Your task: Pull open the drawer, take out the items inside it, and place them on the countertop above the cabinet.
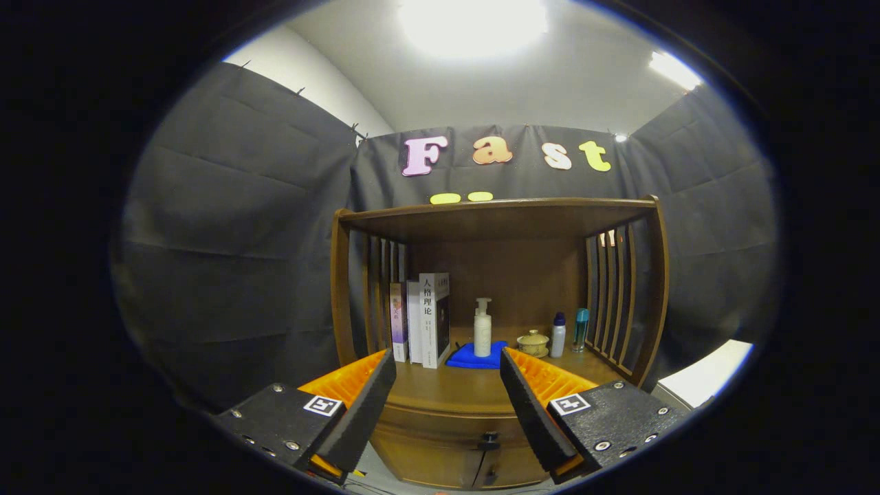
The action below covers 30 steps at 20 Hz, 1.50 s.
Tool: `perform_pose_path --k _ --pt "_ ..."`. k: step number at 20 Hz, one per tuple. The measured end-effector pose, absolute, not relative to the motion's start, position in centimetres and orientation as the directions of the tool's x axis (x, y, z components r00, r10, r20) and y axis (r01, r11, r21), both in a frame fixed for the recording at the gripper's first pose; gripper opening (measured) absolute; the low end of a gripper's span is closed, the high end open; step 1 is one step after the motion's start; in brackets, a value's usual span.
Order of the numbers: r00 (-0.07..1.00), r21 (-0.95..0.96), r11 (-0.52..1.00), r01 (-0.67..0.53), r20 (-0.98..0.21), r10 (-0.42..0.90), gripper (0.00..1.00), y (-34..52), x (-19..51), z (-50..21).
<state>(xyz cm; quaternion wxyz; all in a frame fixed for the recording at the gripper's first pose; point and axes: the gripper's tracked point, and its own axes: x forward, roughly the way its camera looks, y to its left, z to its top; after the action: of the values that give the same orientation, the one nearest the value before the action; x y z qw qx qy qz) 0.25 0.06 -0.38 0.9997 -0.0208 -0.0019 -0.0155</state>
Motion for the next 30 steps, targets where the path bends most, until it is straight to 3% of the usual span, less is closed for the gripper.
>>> perform_pose_path --k 6,10,15,30 --pt "0.992 -0.043 0.991 0.124 -0.010 -0.124 0.94 -1.8 1.4 -1.6" --pt "0.967 -0.156 0.957 0.245 -0.038 -0.253 0.94 -4.4 3.0 -5.5" --pt "0.968 -0.211 0.963 0.171 -0.147 -0.204 0.94 -3.1 5.9 -12.9" --pt "0.936 -0.115 0.969 0.217 -0.257 -0.240 0.94 -8.4 8.2 -25.1"
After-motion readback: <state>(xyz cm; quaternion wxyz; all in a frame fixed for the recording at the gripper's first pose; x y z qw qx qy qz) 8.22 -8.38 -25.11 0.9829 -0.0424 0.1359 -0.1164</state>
